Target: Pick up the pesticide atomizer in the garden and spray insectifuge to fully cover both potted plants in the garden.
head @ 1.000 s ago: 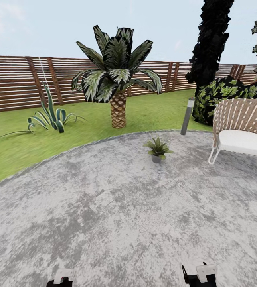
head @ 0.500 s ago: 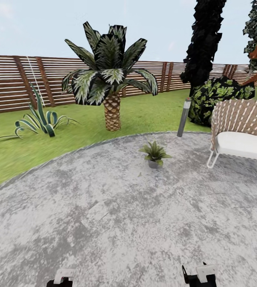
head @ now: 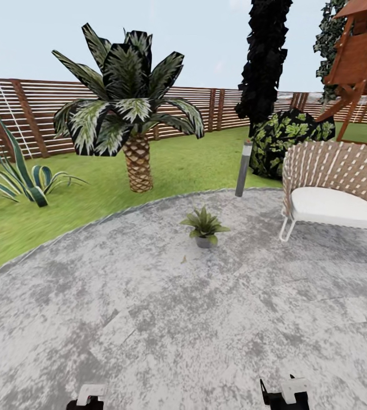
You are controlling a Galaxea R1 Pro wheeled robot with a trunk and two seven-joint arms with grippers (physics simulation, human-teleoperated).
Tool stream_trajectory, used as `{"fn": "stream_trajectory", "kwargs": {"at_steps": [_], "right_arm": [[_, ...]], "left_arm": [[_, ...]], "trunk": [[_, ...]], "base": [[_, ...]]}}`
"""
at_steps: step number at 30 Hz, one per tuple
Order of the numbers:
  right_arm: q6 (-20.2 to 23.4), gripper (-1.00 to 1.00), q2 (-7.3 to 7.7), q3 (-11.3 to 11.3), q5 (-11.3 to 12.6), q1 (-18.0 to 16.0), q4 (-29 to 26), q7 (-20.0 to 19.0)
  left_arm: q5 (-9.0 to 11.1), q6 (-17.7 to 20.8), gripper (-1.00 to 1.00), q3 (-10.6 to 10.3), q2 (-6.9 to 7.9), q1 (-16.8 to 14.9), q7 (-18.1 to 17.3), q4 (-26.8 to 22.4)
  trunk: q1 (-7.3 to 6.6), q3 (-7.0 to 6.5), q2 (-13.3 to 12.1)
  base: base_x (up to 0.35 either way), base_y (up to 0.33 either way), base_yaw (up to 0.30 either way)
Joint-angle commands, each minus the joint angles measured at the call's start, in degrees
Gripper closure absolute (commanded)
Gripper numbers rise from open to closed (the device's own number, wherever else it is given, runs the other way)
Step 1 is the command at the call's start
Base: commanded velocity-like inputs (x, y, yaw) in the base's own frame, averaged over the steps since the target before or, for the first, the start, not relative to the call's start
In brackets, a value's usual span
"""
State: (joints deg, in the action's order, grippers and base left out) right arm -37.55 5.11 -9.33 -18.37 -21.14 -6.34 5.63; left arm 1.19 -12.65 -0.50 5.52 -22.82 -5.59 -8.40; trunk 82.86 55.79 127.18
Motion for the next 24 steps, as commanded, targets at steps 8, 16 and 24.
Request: {"fn": "stream_trajectory", "kwargs": {"at_steps": [8, 16, 24], "right_arm": [[-0.15, -1.00, -0.01, -0.27, -0.62, -0.04, 0.09, 0.35], [-0.15, -1.00, -0.01, -0.27, -0.62, -0.04, 0.09, 0.35], [-0.15, -1.00, -0.01, -0.28, -0.62, -0.04, 0.10, 0.35]], "left_arm": [[0.23, -0.18, 1.00, -0.03, 0.02, -0.03, -0.21, 0.05], [0.39, -0.18, 1.00, -0.03, 0.02, -0.03, -0.21, 0.05], [0.47, -0.18, 1.00, -0.03, 0.03, -0.03, -0.21, 0.05]], "trunk": [[0.03, 0.05, 0.02], [0.03, 0.05, 0.02], [0.03, 0.05, 0.02]], "base": [[0.339, 0.000, -0.002], [0.339, 0.000, 0.000], [0.332, 0.038, -0.081]]}}
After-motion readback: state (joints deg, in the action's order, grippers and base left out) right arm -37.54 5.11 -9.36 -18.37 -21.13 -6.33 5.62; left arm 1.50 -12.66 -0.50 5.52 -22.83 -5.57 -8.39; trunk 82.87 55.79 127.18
